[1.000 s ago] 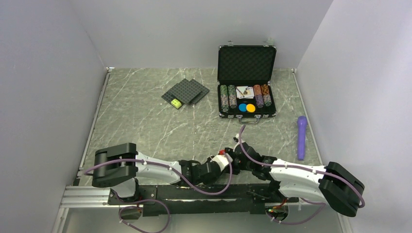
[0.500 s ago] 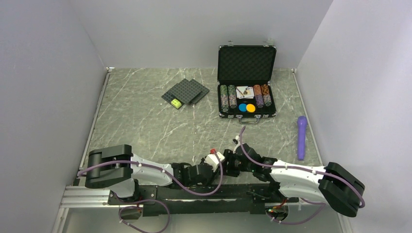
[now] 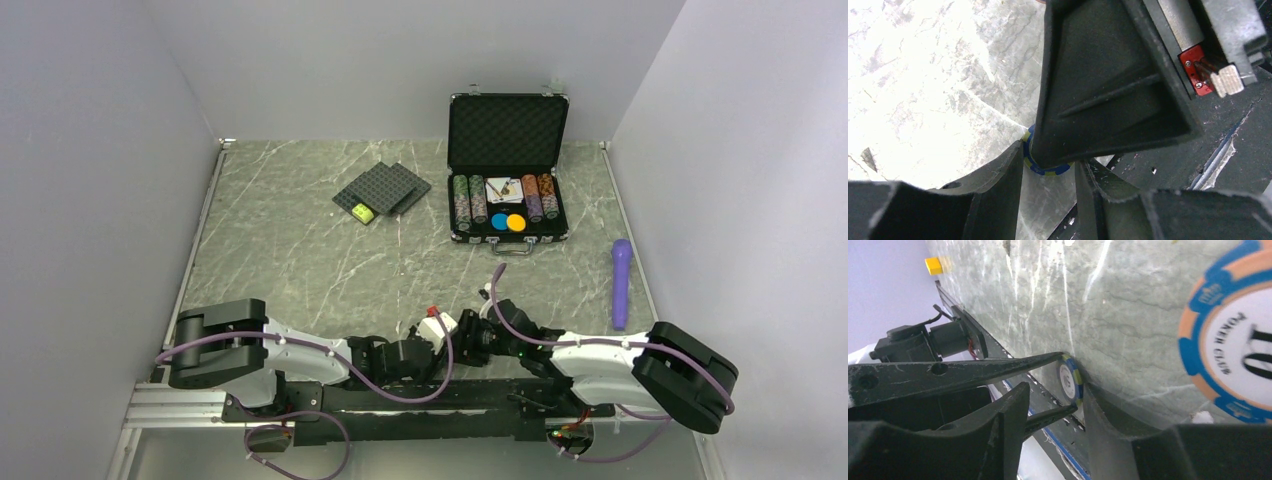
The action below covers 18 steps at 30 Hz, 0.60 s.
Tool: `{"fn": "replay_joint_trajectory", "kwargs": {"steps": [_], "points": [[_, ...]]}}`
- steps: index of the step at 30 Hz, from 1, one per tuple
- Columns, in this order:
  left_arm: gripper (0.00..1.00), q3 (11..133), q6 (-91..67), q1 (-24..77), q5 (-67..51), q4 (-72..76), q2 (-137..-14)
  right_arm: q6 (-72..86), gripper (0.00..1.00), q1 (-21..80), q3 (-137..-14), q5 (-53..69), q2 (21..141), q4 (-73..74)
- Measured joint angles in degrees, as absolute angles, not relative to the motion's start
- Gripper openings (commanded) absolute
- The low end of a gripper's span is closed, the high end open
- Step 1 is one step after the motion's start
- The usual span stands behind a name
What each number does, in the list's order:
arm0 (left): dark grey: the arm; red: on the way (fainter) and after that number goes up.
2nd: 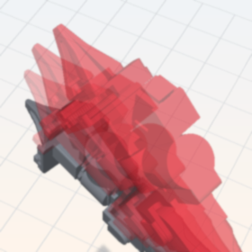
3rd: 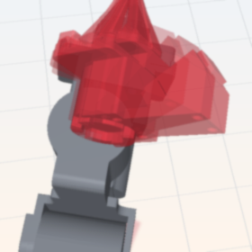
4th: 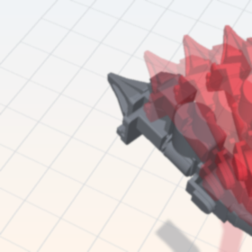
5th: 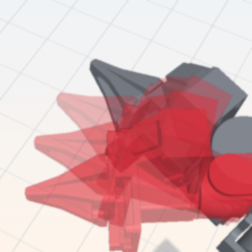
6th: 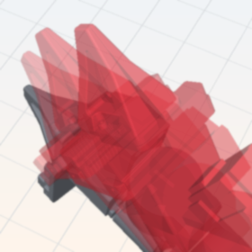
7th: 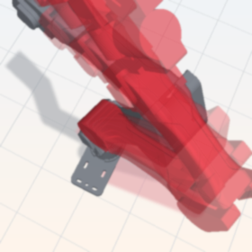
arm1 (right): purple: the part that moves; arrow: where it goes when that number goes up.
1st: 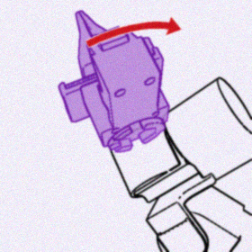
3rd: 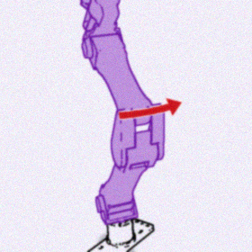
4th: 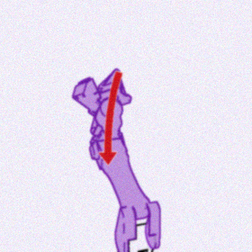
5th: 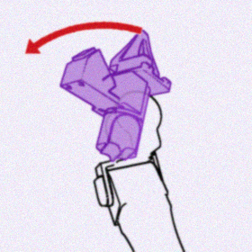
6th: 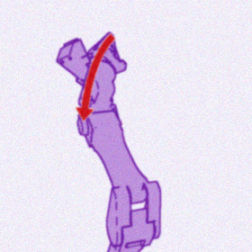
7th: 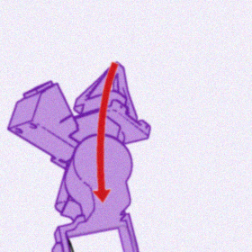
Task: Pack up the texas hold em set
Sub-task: Pick up the poker chip from the center of the board.
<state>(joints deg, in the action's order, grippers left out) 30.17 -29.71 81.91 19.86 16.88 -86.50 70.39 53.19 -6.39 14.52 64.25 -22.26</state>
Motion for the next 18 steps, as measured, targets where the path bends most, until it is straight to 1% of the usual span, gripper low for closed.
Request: {"fn": "replay_joint_trajectory", "kwargs": {"steps": [2, 5, 10, 14, 18], "points": [[0.25, 29.98, -29.71, 81.91, 19.86, 16.95, -86.43, 71.00, 0.38, 53.10, -5.76, 14.28, 64.38, -23.03], [0.25, 29.67, -29.76, 81.91, 19.84, 17.34, -86.30, 71.61, 0.34, 53.08, -5.17, 13.78, 64.38, -23.05], [0.26, 29.26, -29.85, 81.91, 19.84, 18.00, -86.11, 71.81, 0.24, 53.21, -4.82, 13.76, 64.05, -22.06], [0.27, 29.08, -29.85, 81.91, 19.81, 18.24, -86.04, 71.77, 0.13, 53.30, -4.75, 13.78, 64.05, -21.41], [0.28, 28.62, -29.85, 81.95, 19.75, 18.59, -85.71, 71.64, 0.06, 53.32, -4.75, 13.78, 64.01, -20.99]]}}
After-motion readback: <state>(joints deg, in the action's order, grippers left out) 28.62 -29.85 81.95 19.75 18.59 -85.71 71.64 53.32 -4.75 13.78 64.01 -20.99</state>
